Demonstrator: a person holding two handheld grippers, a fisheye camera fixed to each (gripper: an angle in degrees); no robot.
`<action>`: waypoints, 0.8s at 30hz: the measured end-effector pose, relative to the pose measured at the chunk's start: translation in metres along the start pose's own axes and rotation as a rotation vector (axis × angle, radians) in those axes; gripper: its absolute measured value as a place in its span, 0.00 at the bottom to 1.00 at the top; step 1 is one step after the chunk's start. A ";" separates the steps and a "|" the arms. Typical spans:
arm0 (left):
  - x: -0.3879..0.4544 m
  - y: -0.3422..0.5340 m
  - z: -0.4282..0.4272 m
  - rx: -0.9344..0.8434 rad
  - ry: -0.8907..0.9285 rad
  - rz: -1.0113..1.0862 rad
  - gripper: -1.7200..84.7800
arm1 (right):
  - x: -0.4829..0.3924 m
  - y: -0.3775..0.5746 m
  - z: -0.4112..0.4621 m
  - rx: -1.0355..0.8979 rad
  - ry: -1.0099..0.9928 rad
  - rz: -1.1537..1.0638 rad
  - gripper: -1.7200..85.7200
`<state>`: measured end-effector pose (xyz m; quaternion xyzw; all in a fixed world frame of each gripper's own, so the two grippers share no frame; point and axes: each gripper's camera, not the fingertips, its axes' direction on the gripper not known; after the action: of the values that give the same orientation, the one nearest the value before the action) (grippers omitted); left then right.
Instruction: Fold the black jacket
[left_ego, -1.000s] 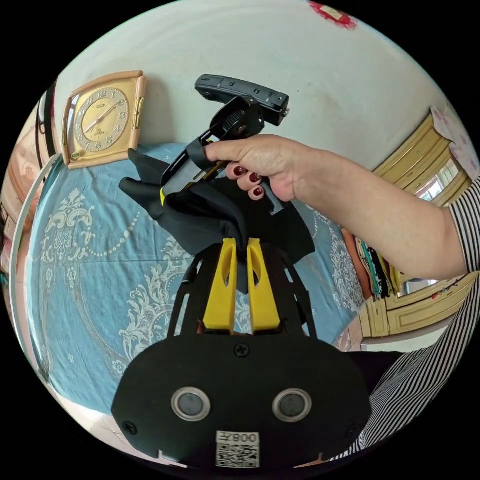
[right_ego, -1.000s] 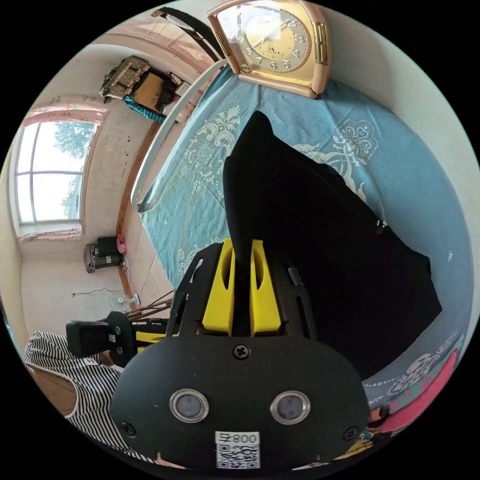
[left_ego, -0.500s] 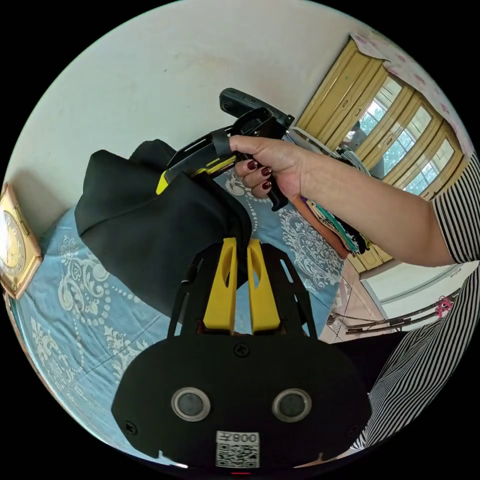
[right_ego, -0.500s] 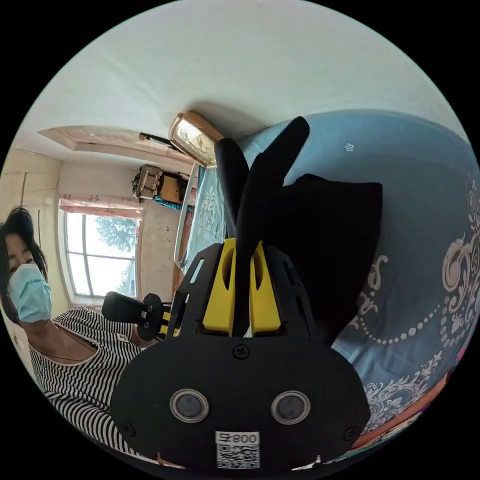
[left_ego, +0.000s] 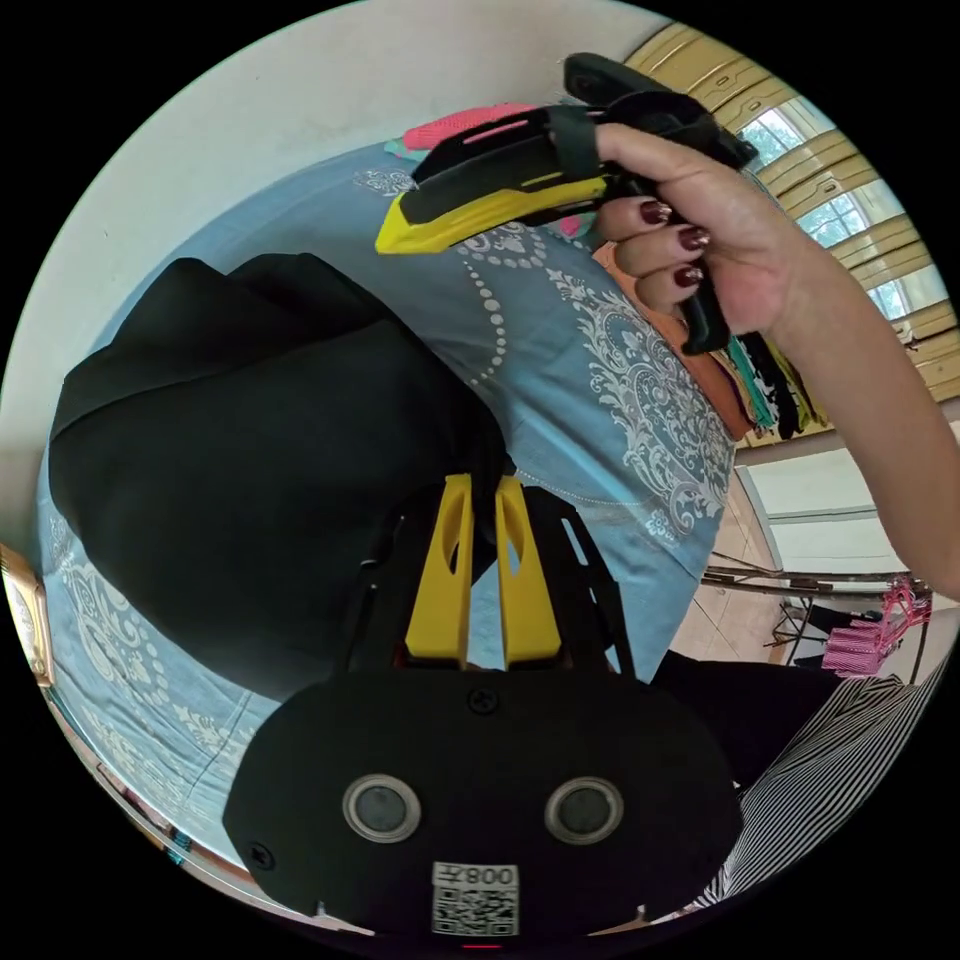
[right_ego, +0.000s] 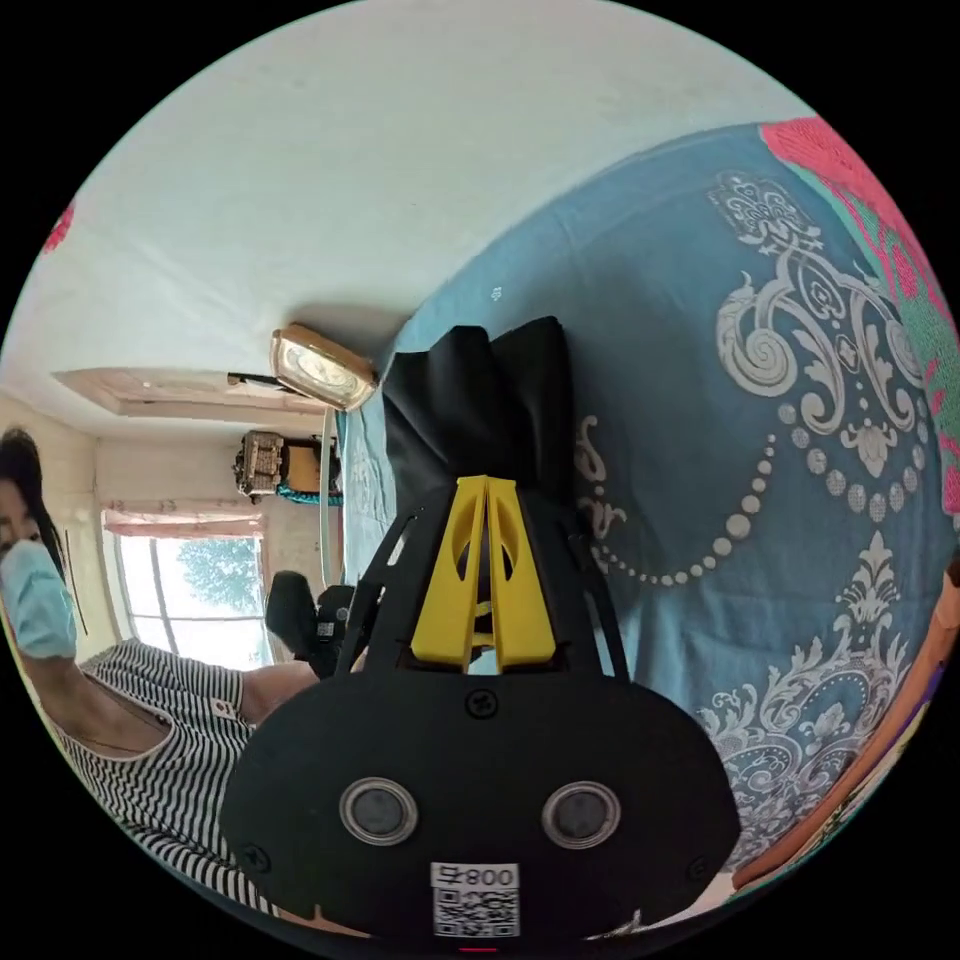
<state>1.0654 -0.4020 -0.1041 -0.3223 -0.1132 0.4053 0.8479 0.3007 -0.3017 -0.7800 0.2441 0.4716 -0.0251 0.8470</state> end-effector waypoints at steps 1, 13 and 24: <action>-0.001 -0.005 0.000 0.000 -0.002 -0.001 0.07 | -0.013 0.013 0.015 -0.050 0.018 -0.043 0.02; -0.093 0.014 -0.078 0.274 -0.024 -0.175 0.03 | -0.017 0.123 0.069 -0.241 0.158 -0.109 0.02; -0.203 0.004 -0.026 0.177 -0.043 -0.331 0.02 | -0.078 0.210 0.059 -0.175 0.323 -0.196 0.02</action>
<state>0.9434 -0.5660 -0.1123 -0.2149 -0.1466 0.2752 0.9255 0.3606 -0.1575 -0.6092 0.1234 0.6232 -0.0271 0.7718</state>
